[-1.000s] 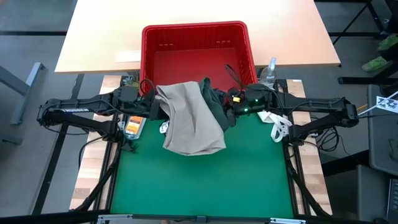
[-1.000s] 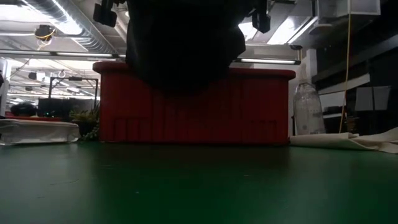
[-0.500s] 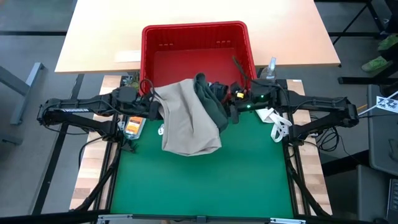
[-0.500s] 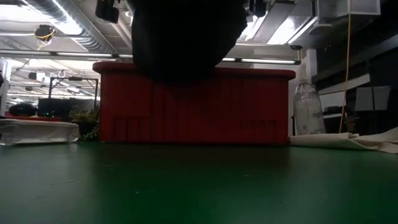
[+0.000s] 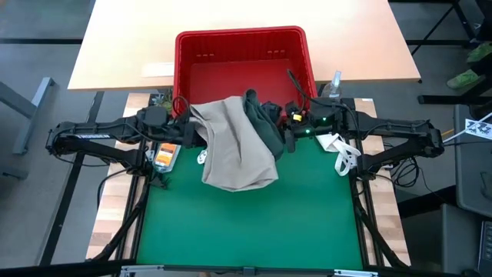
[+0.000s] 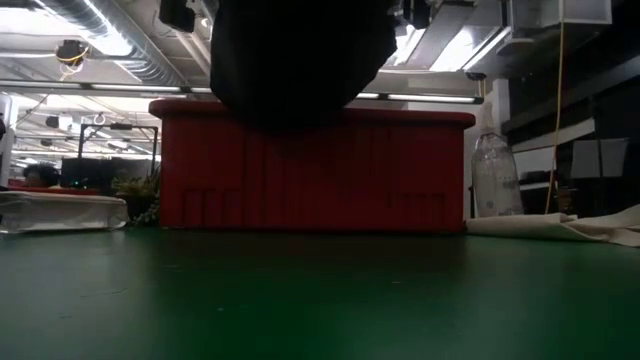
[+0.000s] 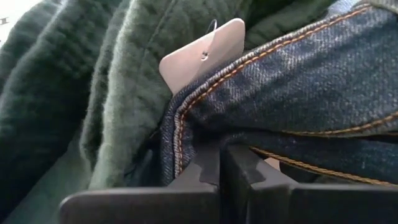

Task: Fold laundry
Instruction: Put the stack of colored folded clothes into the red laundry bin

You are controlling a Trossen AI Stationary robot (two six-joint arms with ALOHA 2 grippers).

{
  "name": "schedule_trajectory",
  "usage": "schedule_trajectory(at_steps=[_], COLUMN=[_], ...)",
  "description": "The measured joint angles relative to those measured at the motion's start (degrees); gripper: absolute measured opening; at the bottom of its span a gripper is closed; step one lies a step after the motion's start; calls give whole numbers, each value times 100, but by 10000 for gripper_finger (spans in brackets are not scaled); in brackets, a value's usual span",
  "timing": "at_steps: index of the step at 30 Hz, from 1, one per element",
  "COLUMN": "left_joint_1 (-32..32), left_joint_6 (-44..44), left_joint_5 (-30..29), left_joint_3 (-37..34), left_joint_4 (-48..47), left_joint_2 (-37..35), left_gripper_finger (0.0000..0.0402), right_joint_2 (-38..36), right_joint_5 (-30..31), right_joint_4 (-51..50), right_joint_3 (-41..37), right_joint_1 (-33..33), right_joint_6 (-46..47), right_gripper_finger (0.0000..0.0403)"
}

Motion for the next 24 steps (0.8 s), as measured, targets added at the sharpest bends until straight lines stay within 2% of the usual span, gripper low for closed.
schedule_trajectory(at_steps=[24], left_joint_1=[3], left_joint_6=[-2], left_joint_5=[-136], left_joint_3=[1], left_joint_4=[832], left_joint_2=[-15], left_gripper_finger=[5], right_joint_2=[4], right_joint_5=[-101], right_joint_4=[657], right_joint_3=[-9], right_joint_1=[-121], right_joint_6=[-24], right_gripper_finger=[1])
